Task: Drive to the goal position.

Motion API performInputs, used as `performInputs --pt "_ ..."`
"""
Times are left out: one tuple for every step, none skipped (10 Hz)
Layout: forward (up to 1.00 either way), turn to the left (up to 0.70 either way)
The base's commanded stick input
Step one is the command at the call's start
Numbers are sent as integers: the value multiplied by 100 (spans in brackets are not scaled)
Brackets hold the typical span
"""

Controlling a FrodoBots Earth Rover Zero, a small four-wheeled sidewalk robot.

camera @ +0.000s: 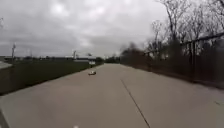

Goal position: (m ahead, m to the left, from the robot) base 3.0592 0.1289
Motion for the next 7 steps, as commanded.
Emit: performInputs --pt "100 0" --pt "100 0" --pt "100 0" --pt "100 0" --pt "100 0" --pt "100 0" --pt "100 0"
